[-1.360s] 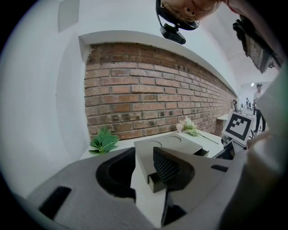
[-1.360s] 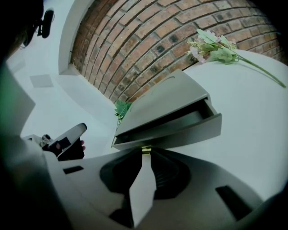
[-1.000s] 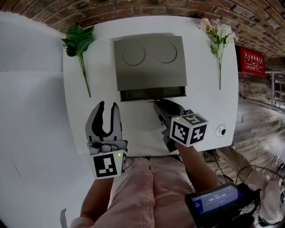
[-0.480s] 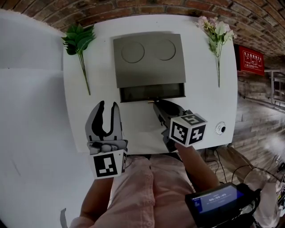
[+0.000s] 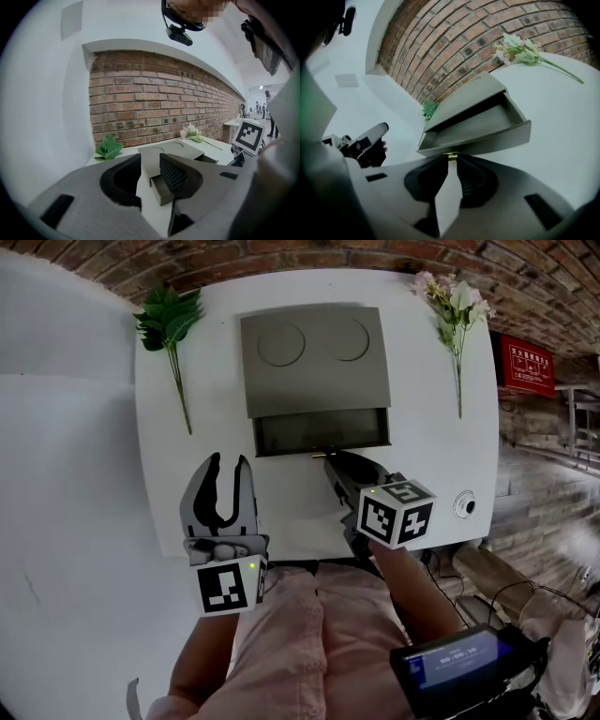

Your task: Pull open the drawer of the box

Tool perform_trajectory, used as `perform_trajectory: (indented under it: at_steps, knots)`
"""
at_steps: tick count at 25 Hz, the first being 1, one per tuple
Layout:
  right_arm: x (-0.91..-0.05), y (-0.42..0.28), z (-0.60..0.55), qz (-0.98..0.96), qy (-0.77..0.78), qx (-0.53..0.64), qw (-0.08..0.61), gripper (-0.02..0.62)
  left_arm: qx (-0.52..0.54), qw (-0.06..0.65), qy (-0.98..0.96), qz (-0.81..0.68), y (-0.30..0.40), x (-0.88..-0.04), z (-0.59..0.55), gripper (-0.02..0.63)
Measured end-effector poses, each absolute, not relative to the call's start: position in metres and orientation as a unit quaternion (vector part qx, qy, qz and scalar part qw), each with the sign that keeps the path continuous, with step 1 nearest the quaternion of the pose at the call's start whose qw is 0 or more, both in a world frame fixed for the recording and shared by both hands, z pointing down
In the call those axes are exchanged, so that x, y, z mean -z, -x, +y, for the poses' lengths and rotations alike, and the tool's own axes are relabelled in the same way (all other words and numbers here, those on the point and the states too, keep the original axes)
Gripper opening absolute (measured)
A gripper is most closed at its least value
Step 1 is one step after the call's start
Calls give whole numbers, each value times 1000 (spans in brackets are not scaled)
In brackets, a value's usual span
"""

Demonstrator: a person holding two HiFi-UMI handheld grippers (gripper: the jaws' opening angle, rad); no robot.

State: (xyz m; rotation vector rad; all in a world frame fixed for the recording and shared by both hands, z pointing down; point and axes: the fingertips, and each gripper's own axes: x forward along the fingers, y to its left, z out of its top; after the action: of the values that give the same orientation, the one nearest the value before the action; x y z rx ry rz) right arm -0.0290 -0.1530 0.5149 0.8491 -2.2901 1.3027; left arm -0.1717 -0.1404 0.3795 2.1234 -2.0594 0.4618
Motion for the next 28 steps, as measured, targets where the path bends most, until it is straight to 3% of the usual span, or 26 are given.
perform_trajectory:
  at_steps: [28]
  knots:
    - [-513,17,-122,-812,-299,-465,187,60,-148,65,-709,-687,158,-364,-115,129]
